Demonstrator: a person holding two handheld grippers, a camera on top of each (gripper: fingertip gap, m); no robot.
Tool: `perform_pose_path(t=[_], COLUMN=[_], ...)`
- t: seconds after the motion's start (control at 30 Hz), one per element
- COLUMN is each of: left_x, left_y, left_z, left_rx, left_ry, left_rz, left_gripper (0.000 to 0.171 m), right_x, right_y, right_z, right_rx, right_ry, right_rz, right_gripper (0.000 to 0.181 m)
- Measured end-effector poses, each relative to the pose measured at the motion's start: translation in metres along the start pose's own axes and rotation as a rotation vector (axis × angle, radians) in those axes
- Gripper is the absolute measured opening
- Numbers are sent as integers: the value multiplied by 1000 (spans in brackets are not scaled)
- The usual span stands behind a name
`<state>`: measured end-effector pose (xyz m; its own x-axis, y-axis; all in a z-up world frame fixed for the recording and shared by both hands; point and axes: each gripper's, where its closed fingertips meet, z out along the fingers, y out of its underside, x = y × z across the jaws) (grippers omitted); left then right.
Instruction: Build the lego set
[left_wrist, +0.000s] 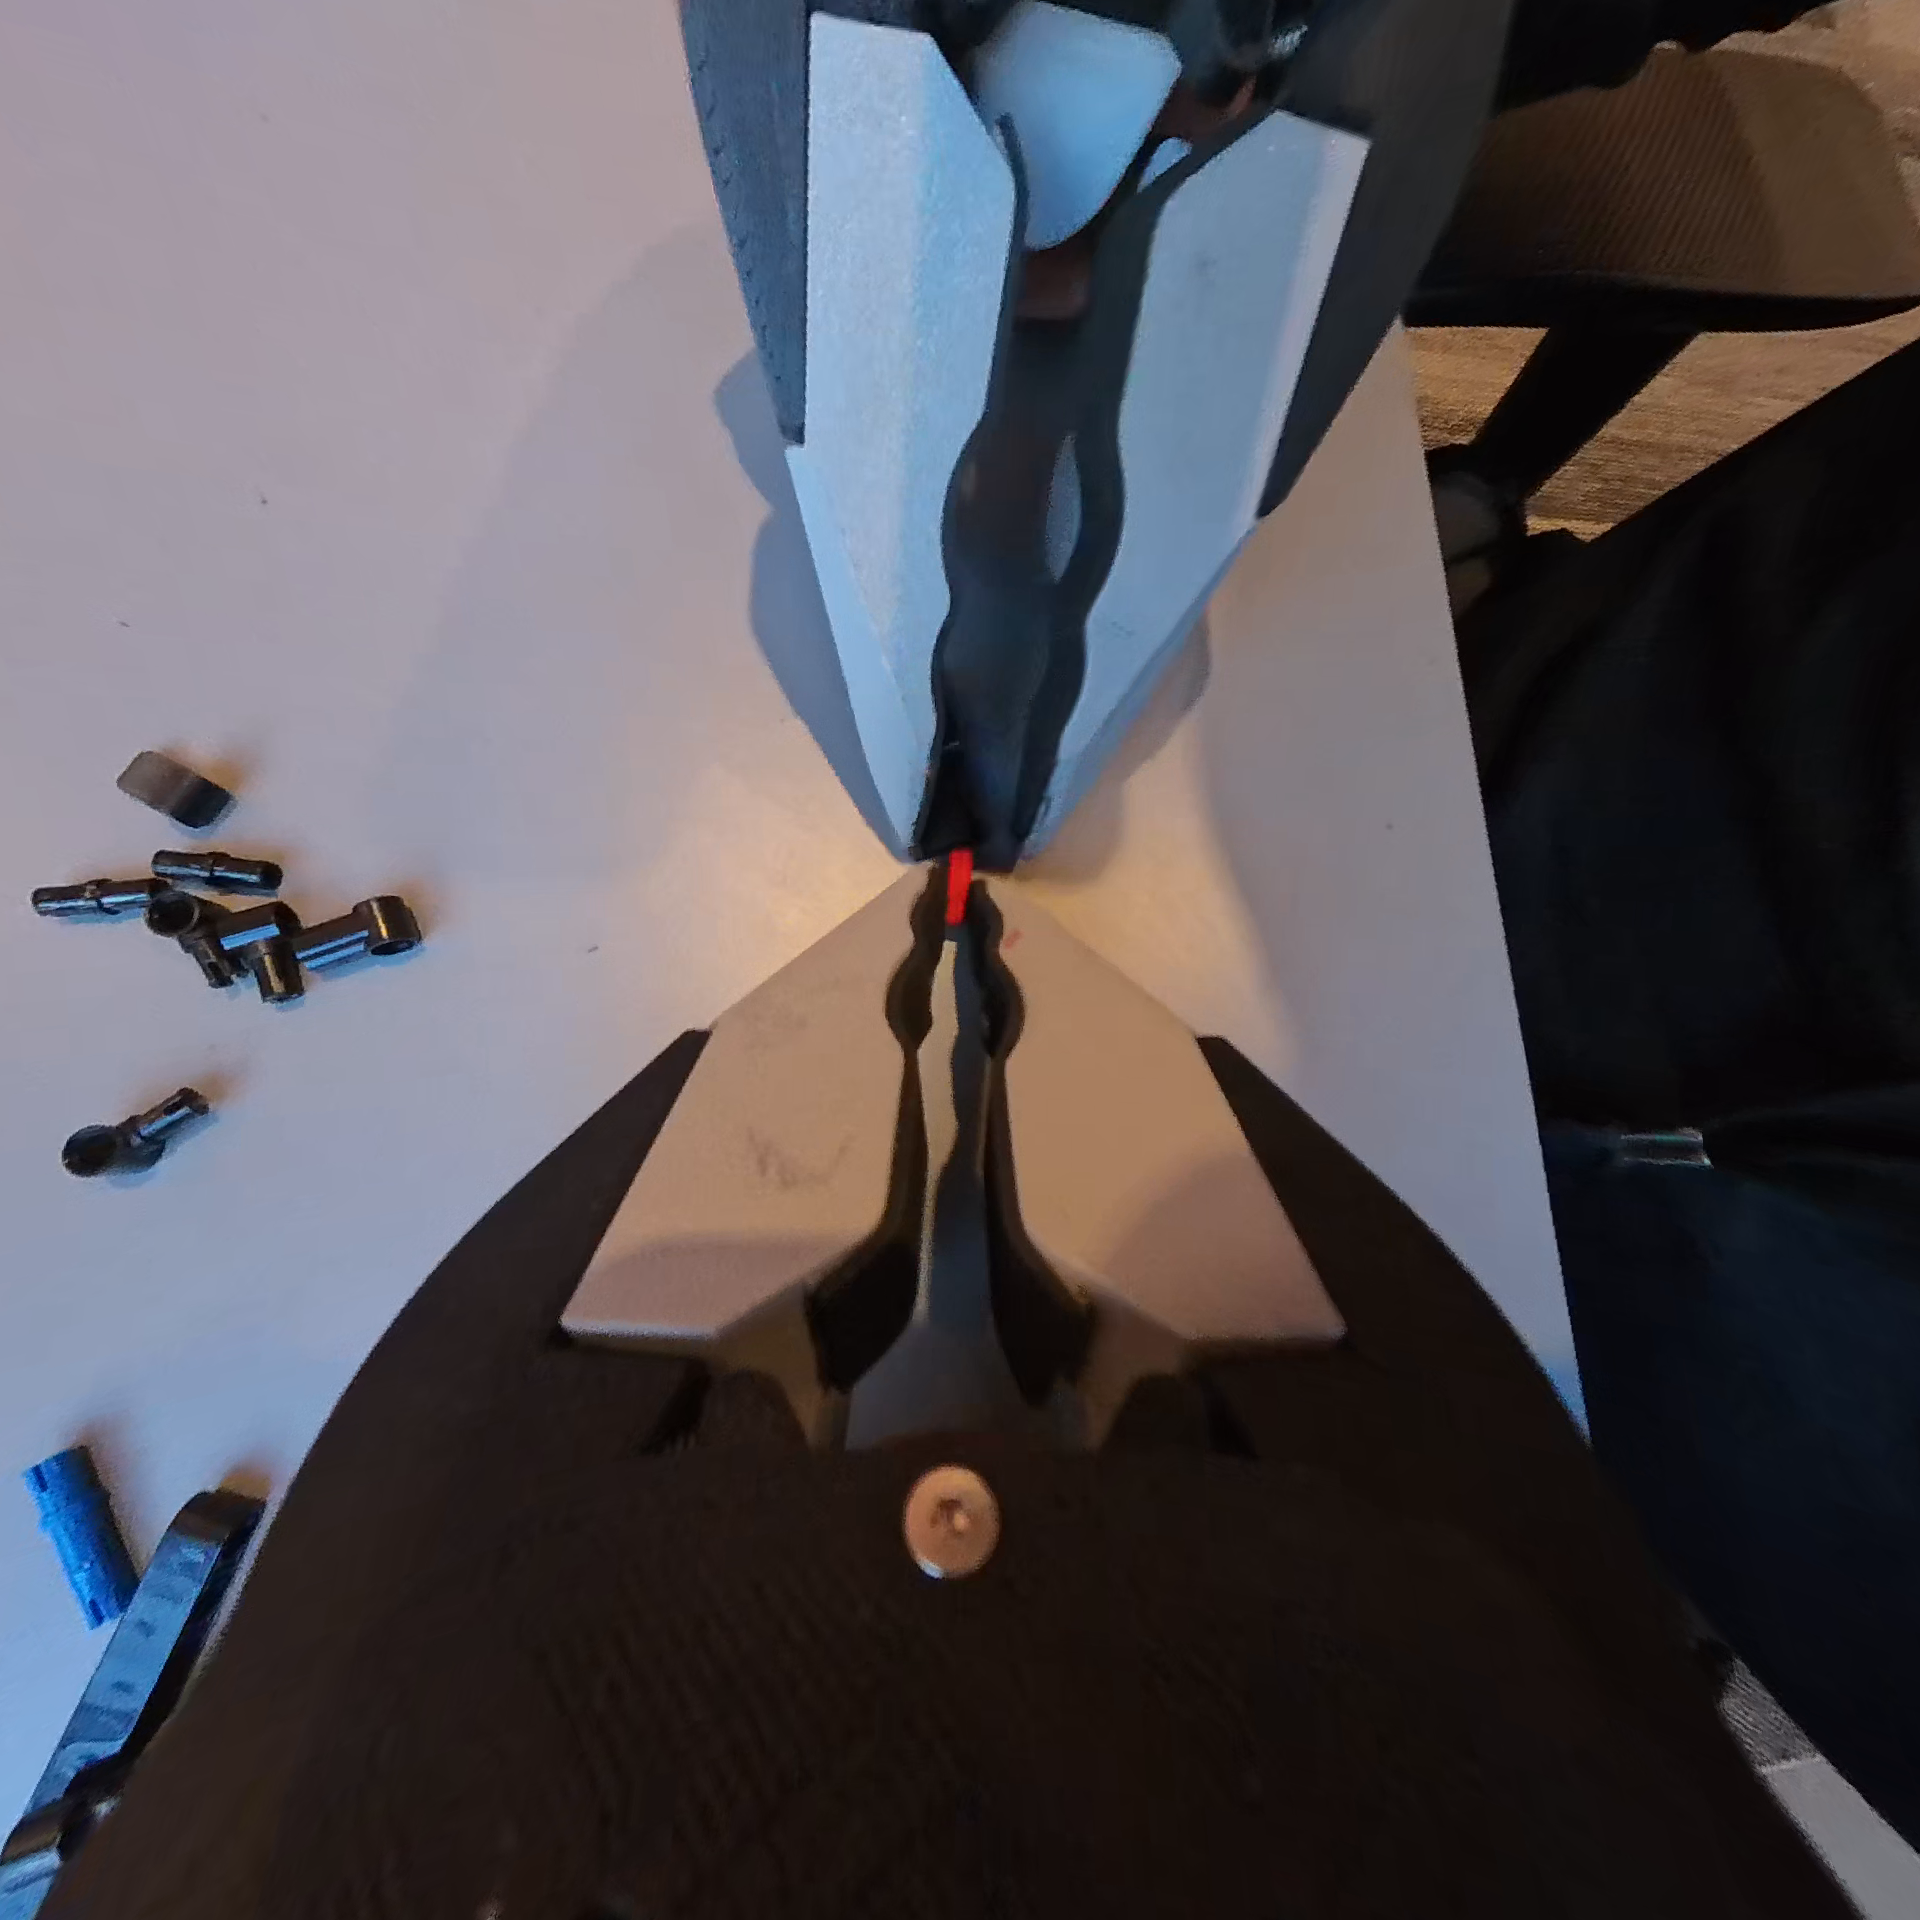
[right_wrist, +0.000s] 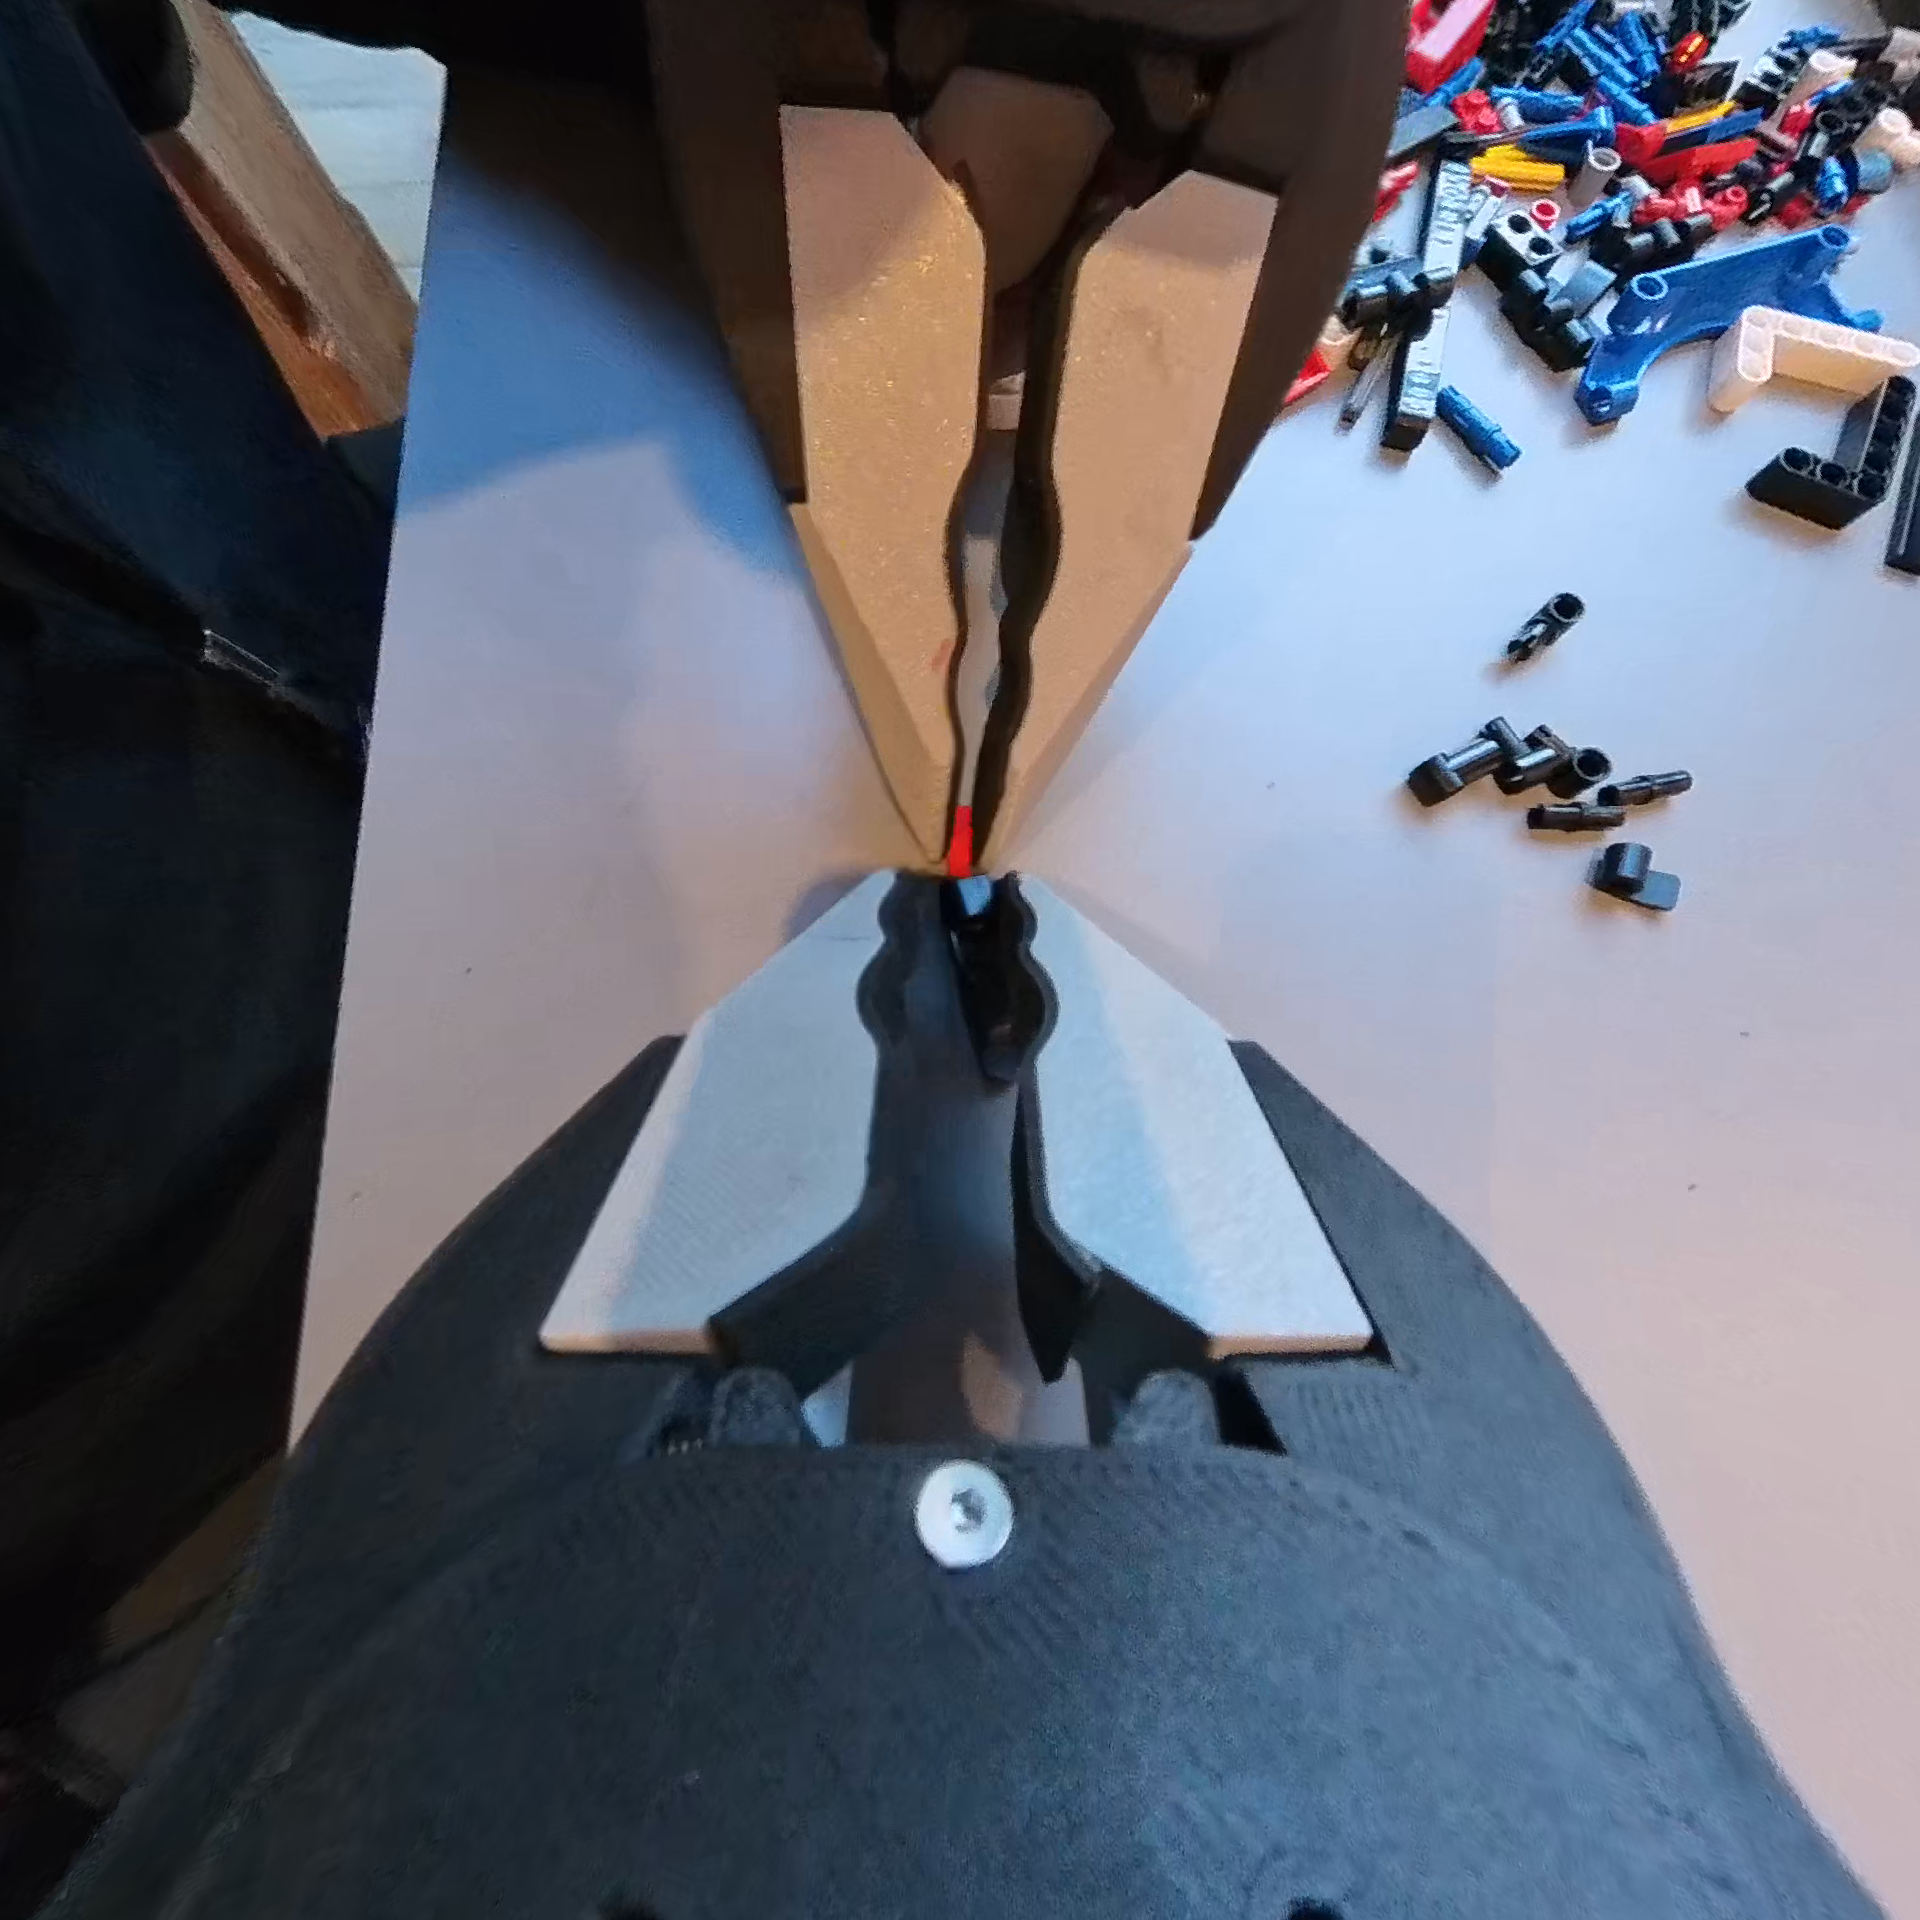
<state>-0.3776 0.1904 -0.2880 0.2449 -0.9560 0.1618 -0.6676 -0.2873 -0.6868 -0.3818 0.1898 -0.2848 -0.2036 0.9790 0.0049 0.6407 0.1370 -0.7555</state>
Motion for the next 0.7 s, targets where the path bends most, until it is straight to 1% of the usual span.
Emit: perform_pose_path(t=[0.1,0.23,0.3,0.4,0.53,0.6,0.67,0.7], left_x=[0,0,0,0,0,0,0,0], left_y=[0,0,0,0,0,0,0,0], left_z=[0,0,0,0,0,0,0,0], left_rx=[1,2,2,2,1,1,2,2], left_ry=[-6,-2,-2,-7,-13,-12,-8,-7], left_rz=[3,0,-1,5,12,12,8,7], left_gripper=[0,0,0,0,1,0,0,0], right_x=[-2,2,5,13,6,7,7,6], right_y=[1,-3,1,11,16,21,20,20], right_z=[-5,-14,-18,-24,-22,-19,-19,-18], right_rx=[17,71,52,-4,-58,-90,-80,-82], right_ry=[6,18,28,62,-25,-20,-21,-19], right_rz=[-5,37,31,-27,-45,-71,-82,-85], right_gripper=[14,16,19,18,15,13,6,6])
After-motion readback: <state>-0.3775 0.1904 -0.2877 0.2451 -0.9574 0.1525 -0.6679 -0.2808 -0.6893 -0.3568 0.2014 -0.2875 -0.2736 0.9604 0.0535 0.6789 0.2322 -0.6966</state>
